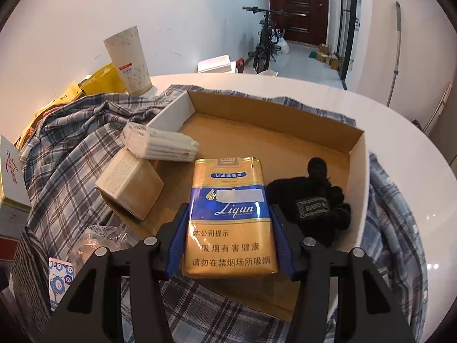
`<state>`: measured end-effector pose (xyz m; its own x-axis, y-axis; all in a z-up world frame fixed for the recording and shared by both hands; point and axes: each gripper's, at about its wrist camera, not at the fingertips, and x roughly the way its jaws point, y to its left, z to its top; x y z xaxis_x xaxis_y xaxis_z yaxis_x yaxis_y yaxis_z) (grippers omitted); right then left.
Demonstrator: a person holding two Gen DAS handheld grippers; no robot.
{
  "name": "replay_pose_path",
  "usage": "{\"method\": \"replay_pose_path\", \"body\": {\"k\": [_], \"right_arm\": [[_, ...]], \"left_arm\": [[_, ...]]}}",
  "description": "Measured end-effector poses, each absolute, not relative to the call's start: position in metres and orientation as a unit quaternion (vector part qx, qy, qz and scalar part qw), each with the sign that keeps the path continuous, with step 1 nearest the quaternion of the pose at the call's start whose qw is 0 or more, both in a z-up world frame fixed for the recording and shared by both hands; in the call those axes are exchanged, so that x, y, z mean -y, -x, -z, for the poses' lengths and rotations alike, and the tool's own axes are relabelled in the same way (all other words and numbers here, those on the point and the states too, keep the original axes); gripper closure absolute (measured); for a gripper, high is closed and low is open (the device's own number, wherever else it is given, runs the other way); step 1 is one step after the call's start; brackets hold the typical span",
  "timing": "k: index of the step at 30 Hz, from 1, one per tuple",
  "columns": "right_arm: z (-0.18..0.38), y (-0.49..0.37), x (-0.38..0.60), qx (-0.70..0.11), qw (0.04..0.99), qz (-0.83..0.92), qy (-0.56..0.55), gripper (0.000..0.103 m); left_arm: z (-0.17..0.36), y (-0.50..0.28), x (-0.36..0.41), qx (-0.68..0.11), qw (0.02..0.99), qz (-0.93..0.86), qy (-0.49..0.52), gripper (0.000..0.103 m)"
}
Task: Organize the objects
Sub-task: 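Carry the red pack toward the tray with the left gripper while the right drops the gold pack in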
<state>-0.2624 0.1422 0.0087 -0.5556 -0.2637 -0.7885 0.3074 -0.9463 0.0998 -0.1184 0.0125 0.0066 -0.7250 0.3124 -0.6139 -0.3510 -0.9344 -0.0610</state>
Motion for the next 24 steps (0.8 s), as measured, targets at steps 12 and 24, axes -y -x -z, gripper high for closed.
{"method": "replay_pose_path", "body": {"k": [12, 24], "right_arm": [[-0.029, 0.255, -0.167, 0.015, 0.141, 0.906, -0.398, 0.036], [-0.059, 0.245, -0.220, 0.093, 0.069, 0.938, -0.326, 0.029]], "left_arm": [[-0.020, 0.128, -0.024, -0.039, 0.164, -0.933, 0.318, 0.042], [0.004, 0.189, -0.060, 0.000, 0.169, -0.904, 0.394, 0.042]]}}
